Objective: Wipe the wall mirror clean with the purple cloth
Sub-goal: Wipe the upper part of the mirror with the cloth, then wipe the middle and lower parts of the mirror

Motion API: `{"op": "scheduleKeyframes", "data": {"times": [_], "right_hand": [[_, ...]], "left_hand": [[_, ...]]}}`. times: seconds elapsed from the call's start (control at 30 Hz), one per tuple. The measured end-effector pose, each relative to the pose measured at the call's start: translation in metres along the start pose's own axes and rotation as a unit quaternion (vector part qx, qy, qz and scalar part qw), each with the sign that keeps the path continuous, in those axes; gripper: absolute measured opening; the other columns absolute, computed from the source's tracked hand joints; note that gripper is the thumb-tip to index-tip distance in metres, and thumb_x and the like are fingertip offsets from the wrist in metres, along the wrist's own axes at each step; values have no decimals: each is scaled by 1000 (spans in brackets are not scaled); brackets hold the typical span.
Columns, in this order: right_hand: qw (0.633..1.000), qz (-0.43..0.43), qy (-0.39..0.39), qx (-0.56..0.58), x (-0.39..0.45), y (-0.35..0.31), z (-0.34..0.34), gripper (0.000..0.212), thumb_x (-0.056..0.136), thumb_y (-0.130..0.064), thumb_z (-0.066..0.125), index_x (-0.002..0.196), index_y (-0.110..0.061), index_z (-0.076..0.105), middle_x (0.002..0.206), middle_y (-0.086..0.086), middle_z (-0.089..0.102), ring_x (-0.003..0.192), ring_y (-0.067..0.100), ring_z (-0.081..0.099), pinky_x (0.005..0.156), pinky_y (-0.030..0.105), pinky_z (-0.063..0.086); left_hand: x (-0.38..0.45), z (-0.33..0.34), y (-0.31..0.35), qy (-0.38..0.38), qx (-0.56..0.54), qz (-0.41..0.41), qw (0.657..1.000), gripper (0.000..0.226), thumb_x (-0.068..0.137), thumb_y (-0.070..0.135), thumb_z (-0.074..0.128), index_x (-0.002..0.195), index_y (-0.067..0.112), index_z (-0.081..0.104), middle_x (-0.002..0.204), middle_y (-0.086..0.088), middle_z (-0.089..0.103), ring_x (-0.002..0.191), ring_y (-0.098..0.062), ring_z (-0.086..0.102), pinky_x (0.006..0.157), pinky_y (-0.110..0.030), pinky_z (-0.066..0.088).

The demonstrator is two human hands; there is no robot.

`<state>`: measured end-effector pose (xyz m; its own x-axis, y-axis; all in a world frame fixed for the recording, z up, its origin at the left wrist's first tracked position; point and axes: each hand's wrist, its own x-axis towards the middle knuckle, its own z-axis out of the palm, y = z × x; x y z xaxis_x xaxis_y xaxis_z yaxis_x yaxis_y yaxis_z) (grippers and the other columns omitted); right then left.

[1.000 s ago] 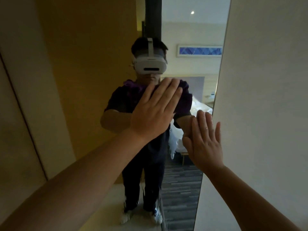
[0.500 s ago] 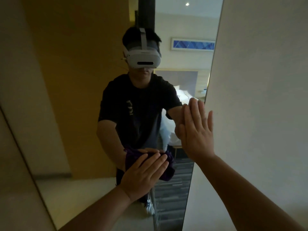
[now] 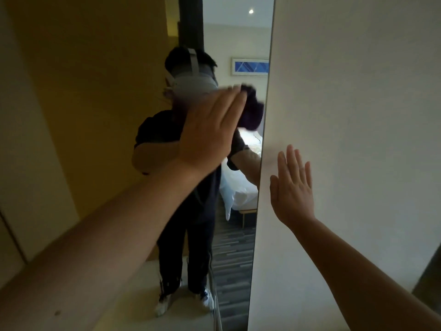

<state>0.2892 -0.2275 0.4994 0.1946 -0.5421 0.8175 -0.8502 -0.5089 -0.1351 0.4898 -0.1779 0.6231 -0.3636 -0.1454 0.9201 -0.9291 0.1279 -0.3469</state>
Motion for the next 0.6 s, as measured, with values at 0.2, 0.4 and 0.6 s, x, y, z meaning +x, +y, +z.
{"op": "scheduleKeyframes", "data": {"times": [0.2, 0.4, 0.6], "right_hand": [[1000, -5, 21, 9, 4, 8, 4, 55, 104, -31, 23, 153, -5, 25, 162, 11, 8, 151, 29, 5, 122, 51, 9], [998, 1, 44, 54, -2, 17, 19, 54, 103, -26, 25, 153, -4, 28, 161, 16, 19, 152, 30, 10, 123, 51, 10], [995, -30, 63, 71, -32, 24, 41, 51, 100, -15, 31, 149, -1, 35, 158, 18, 28, 150, 33, 18, 122, 54, 12]], "left_hand": [[72, 10, -4, -19, 101, 26, 994, 48, 101, 22, 49, 145, 6, 45, 151, -14, 46, 139, -33, 43, 114, -49, 33], [-26, 24, 33, -96, 113, 116, 982, 57, 108, 35, 31, 156, 6, 23, 163, -17, 21, 150, -35, 20, 122, -52, 15], [-193, 44, 84, -188, 99, 233, 949, 51, 105, 20, 27, 154, 7, 33, 160, -12, 31, 147, -32, 29, 120, -50, 16]]}}
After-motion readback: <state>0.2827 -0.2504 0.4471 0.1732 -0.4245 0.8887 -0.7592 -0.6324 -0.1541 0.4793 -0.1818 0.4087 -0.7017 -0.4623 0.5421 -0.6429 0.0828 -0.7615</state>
